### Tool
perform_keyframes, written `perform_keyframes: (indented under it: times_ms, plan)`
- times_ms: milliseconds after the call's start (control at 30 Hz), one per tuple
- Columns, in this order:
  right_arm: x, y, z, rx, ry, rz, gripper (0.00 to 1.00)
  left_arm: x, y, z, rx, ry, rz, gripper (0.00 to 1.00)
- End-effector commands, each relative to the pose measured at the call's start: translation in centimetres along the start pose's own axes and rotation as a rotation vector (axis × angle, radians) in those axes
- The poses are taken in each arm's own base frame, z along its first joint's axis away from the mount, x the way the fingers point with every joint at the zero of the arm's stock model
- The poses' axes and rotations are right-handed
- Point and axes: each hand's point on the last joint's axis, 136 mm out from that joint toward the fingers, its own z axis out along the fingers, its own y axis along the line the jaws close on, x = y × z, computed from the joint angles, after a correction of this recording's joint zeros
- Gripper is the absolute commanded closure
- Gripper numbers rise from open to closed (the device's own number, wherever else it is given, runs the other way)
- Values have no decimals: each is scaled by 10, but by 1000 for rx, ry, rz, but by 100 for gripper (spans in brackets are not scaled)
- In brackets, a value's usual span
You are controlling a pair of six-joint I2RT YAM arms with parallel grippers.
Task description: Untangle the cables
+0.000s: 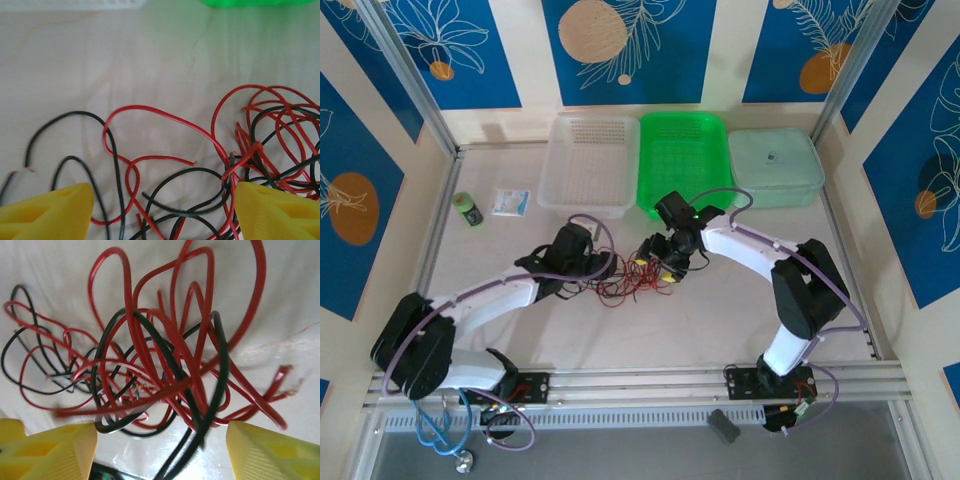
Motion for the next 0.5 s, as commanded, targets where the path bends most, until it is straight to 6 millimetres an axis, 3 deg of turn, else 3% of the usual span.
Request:
perform_keyframes:
  times_ms: [0,100,300,367,467]
  plan:
    - [-4,-12,6,69,-20,56,31,11,-19,19,71,23,-20,26]
    - [-6,-24,17,94,-22,74,40,23,-24,39,82,65,-36,32]
    - [-10,-45,20,123,-40,82,95,47,-16,63,42,132,-61,46]
    - [-12,-52,17,120,-46,77,100,51,-10,65,10,146,-61,59]
    - [-16,-56,11,61,-65,29,100,56,5,65,-66,166,-53,89]
